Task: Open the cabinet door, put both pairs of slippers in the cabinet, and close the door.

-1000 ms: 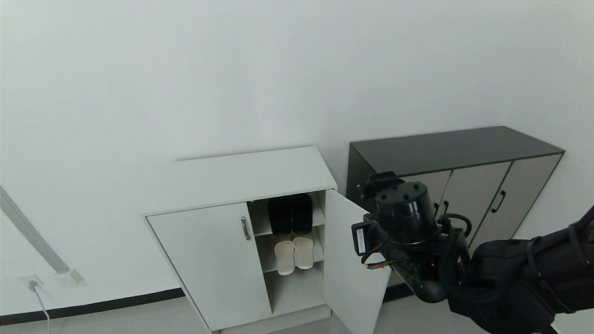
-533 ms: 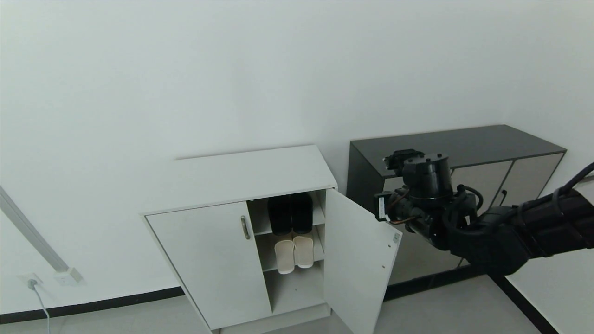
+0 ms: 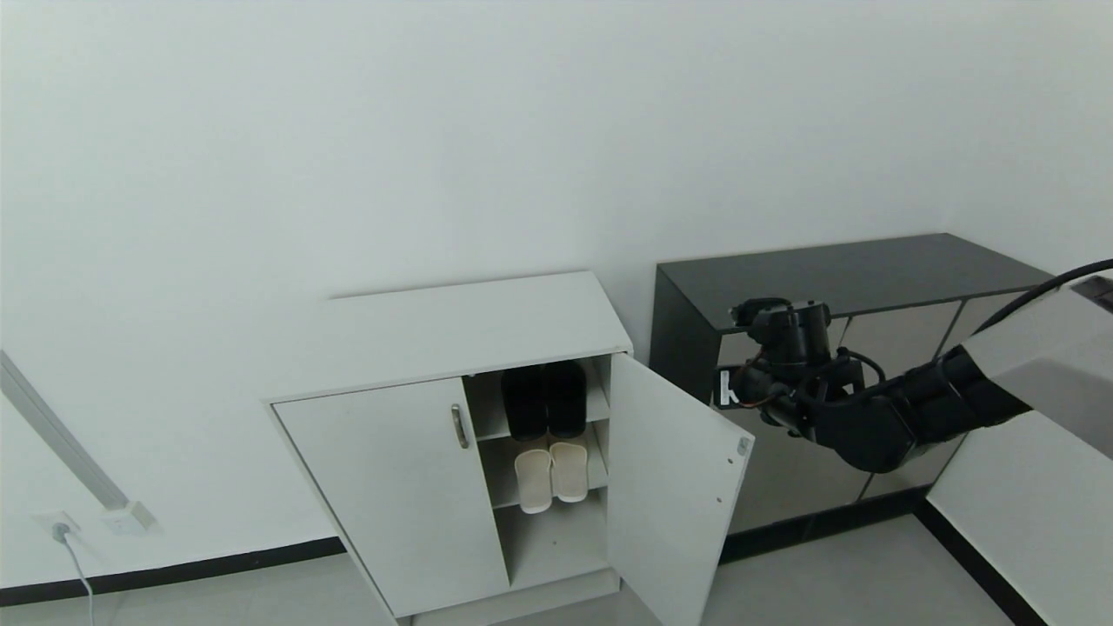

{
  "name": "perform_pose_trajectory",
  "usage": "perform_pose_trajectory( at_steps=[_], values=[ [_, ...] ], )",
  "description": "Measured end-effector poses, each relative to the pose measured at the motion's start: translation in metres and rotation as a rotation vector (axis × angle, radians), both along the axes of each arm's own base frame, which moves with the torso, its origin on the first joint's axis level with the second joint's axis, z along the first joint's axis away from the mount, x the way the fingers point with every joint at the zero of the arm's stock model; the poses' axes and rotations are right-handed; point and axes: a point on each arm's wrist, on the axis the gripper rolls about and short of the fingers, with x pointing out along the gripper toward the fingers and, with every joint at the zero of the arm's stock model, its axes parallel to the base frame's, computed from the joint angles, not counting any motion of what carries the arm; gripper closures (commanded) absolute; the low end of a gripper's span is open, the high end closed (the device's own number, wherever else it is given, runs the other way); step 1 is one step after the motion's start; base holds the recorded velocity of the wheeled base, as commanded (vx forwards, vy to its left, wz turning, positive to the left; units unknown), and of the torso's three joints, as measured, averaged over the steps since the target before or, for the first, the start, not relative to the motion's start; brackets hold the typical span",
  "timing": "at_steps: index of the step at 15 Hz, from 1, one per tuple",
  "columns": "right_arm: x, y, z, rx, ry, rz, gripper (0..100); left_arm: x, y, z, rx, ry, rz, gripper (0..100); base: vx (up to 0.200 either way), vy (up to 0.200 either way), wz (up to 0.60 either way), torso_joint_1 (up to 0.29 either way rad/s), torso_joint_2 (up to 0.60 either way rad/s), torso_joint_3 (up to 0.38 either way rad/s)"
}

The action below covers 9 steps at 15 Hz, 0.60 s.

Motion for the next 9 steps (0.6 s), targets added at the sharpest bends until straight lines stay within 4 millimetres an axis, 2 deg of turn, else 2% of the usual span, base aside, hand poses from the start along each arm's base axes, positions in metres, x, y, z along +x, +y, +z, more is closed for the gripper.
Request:
perform_pose_trajectory(
  at_steps=[4, 9],
  values=[
    [0.015, -0.005, -0.022, 0.003, 0.04, -0.018, 100, 0.0, 0.0, 0.0, 0.0, 0.0, 0.0, 100, 0.0, 0.0, 0.0, 0.0, 0.0, 0.0],
    [0.026, -0.006, -0.039, 0.007, 0.064, -0.032, 100, 0.0, 0.0, 0.0, 0.0, 0.0, -0.001, 100, 0.0, 0.0, 0.0, 0.0, 0.0, 0.0]
  ],
)
